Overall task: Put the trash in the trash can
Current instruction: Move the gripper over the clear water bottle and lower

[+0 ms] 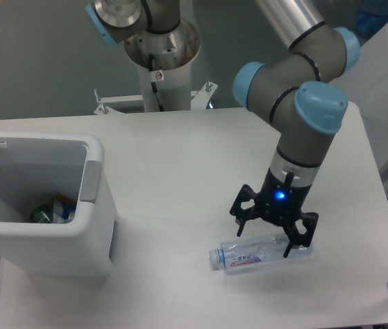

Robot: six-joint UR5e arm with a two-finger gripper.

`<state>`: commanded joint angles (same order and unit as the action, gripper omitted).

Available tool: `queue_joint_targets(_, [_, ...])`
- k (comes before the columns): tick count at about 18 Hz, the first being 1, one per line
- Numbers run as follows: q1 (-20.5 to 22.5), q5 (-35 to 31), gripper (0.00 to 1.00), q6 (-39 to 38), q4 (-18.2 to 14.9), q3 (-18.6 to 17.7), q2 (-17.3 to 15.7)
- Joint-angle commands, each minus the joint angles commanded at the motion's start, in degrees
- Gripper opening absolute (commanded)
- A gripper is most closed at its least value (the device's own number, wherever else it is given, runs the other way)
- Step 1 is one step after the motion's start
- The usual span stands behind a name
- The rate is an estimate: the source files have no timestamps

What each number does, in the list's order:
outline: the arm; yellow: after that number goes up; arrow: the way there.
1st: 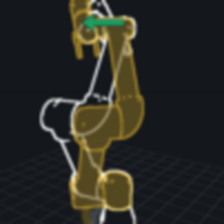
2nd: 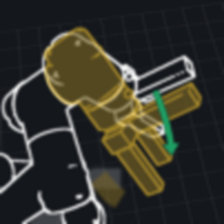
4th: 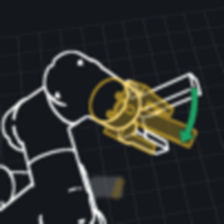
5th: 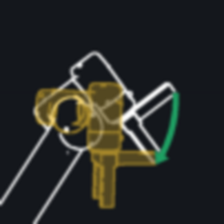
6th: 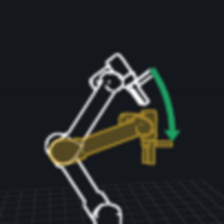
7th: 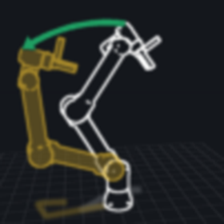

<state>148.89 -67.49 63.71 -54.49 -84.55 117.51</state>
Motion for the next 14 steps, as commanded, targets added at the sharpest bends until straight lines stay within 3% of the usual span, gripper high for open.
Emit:
queue_joint_targets(4, [-1.3,-6.0,1.0,7.6,0.4,-3.4,-0.2])
queue_joint_targets(8, [-1.6,-7.6,0.99,12.2,0.4,-4.3,0.8])
queue_joint_targets(14, [-5.0,-17.8,0.99,15.7,0.5,-4.2,2.6])
